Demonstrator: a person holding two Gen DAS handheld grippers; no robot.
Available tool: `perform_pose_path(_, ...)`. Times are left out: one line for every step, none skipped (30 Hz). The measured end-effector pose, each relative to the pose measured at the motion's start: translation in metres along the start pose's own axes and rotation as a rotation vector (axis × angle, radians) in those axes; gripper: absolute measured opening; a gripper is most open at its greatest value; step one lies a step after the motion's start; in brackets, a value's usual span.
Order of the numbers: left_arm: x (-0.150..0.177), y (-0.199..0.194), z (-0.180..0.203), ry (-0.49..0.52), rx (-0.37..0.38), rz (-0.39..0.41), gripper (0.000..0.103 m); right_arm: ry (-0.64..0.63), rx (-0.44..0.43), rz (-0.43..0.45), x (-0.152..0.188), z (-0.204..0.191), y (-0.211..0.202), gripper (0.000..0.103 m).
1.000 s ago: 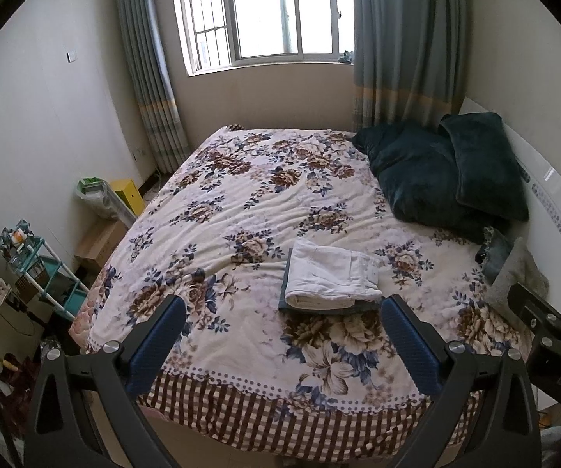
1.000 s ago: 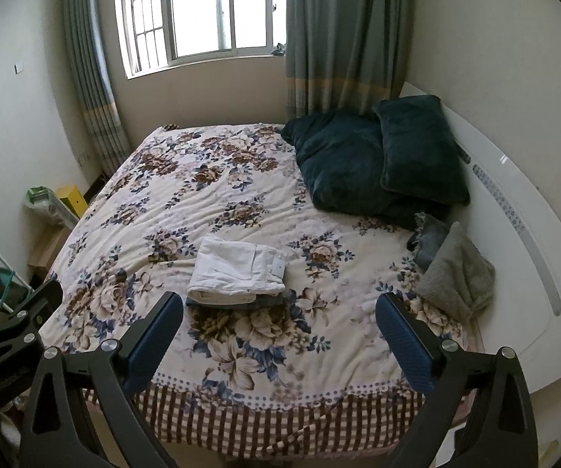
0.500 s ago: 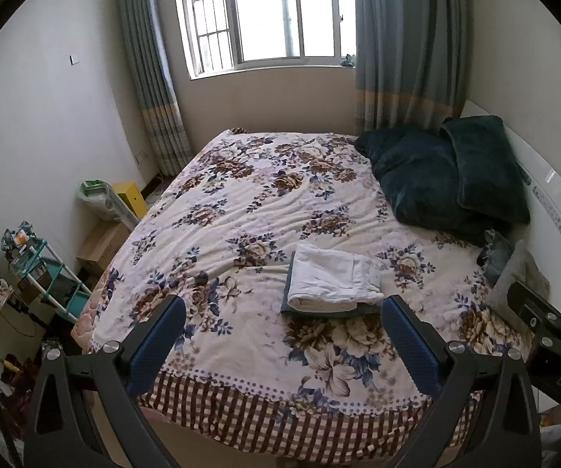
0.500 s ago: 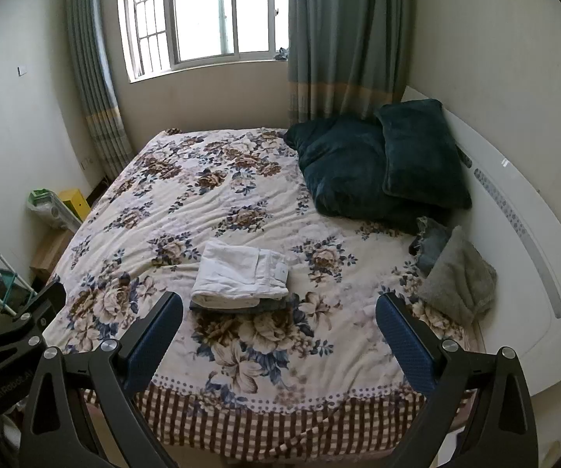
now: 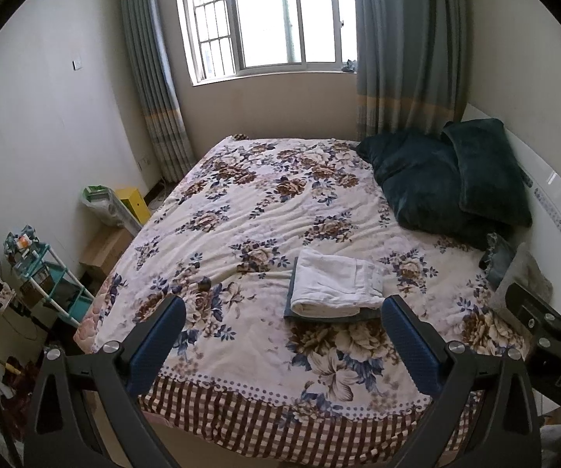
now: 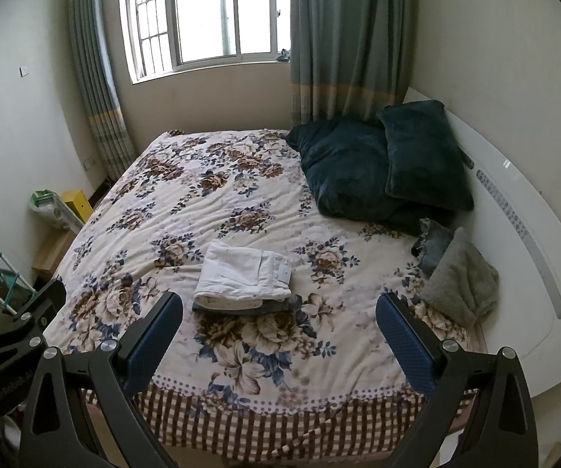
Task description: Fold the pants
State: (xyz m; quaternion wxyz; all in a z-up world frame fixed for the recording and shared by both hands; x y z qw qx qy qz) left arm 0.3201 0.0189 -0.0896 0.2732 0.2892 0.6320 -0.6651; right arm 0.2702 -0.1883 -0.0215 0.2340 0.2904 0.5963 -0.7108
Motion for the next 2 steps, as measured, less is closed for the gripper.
perform_pose_path(0.0014,-0.0007,-0.0003,-0.002,0.002,0.0,0.103,0.002,-0.002,0.0,0.0003,-0.0002,-0.0002,0.101)
perform_pose_path(0.0008,-0.0013,-0.0003,-0.001,0.002,0.003,0.103,0.0,0.0,0.0,0.0002,-0.0004,0.0,0.101)
Point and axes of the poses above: each gripper's, at about its wrist camera, not at the fingertips, and y roughly the way its jaws point, z to its right, x to its underside, the point moved 7 cm from there along y, roughly the way its jaws point, and after that the axes turned 8 degrees about x, right-handed, at the moved point
